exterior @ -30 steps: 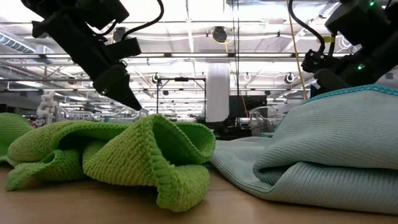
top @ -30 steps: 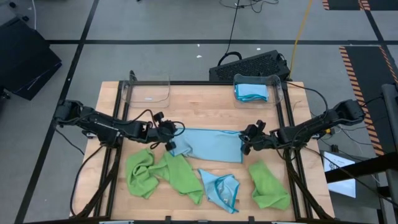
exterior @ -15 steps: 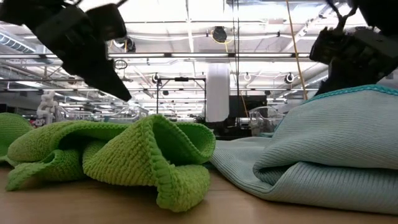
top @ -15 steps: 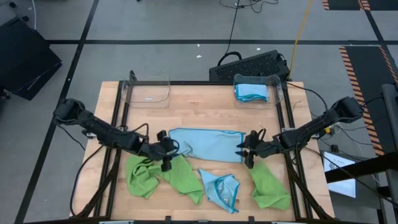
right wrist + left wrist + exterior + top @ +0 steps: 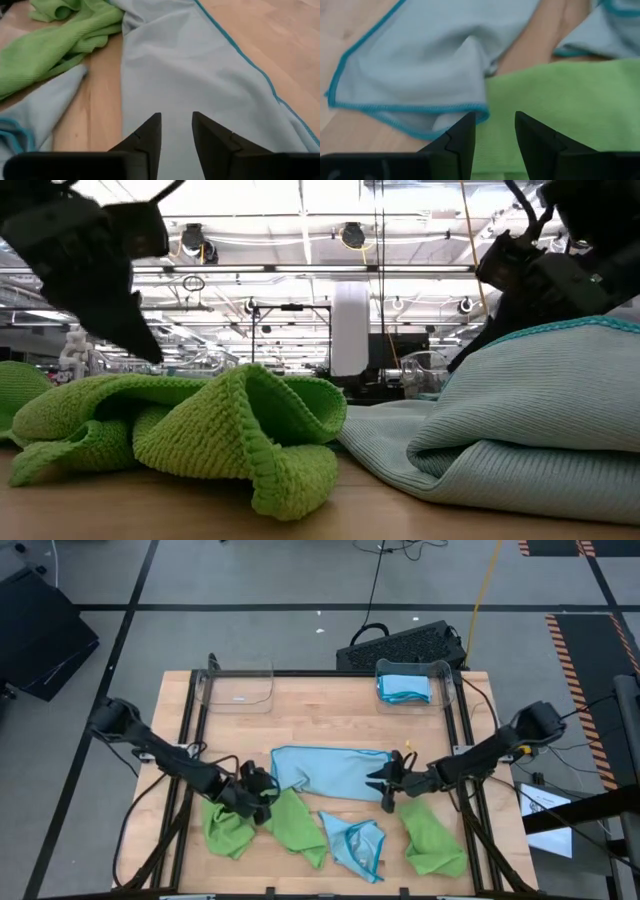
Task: Fold microfiber towels
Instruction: Fold the top blue microfiber cloth
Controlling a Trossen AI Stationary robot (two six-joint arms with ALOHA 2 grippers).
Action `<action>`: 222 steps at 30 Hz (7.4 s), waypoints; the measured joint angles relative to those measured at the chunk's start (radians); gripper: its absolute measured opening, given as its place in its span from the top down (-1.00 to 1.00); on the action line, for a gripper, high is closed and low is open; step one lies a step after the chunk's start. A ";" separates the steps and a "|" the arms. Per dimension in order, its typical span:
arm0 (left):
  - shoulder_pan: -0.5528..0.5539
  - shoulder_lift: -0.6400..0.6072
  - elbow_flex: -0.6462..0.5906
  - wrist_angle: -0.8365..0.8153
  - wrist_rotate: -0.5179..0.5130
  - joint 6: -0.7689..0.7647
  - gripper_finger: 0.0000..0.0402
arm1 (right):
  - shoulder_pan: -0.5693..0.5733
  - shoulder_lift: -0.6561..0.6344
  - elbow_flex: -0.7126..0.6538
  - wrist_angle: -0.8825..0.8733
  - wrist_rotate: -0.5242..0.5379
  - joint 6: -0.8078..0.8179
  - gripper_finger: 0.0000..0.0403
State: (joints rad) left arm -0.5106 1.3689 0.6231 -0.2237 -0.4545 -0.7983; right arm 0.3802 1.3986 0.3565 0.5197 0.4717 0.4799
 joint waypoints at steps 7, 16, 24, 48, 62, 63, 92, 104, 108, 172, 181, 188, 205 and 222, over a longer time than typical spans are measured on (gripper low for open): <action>0.000 0.052 -0.025 0.059 -0.026 -0.043 0.16 | -0.008 0.013 0.001 0.046 -0.003 -0.028 0.56; 0.020 0.066 -0.035 0.150 -0.070 -0.026 -0.26 | -0.013 0.014 0.000 0.069 -0.003 -0.058 0.56; 0.074 0.066 -0.035 0.146 0.011 0.004 0.00 | -0.046 0.014 0.001 0.074 -0.003 -0.074 0.56; 0.011 0.064 -0.035 0.102 -0.007 -0.074 0.14 | -0.053 0.014 0.001 0.067 -0.014 -0.097 0.56; 0.037 0.131 -0.035 0.183 -0.067 0.031 0.50 | -0.065 0.014 0.001 0.083 -0.004 -0.100 0.56; 0.037 0.131 -0.035 0.185 -0.073 0.040 0.60 | -0.068 0.014 0.001 0.083 -0.004 -0.100 0.56; -0.020 -0.017 -0.035 -0.148 0.005 0.151 0.96 | -0.248 0.331 0.072 0.095 -0.213 -0.020 0.99; 0.027 -0.173 -0.035 -0.187 0.017 0.203 0.78 | -0.249 0.207 -0.016 0.087 -0.204 -0.003 1.00; 0.030 -0.174 -0.035 -0.189 0.028 0.209 0.64 | -0.249 0.208 -0.017 0.117 -0.210 -0.014 1.00; 0.429 0.182 -0.009 0.823 0.356 0.665 0.89 | -0.214 -0.064 -0.021 -0.205 -0.172 0.097 1.00; 0.414 0.464 0.268 0.494 0.353 0.690 0.89 | -0.135 -0.095 -0.020 -0.368 -0.183 0.228 1.00; 0.554 0.547 0.332 0.333 0.381 0.616 0.89 | -0.048 0.016 -0.018 -0.261 -0.160 0.380 1.00; 0.682 0.424 0.330 0.286 0.477 0.875 0.89 | -0.060 0.179 0.098 0.038 -0.169 0.274 1.00; 0.418 0.439 0.327 0.249 0.355 0.742 0.89 | -0.012 -0.067 0.097 -0.434 -0.243 0.289 1.00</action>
State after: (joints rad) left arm -0.0923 1.8082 0.9497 0.0252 -0.0999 -0.0559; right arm 0.3685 1.3317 0.4530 0.0856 0.2291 0.7690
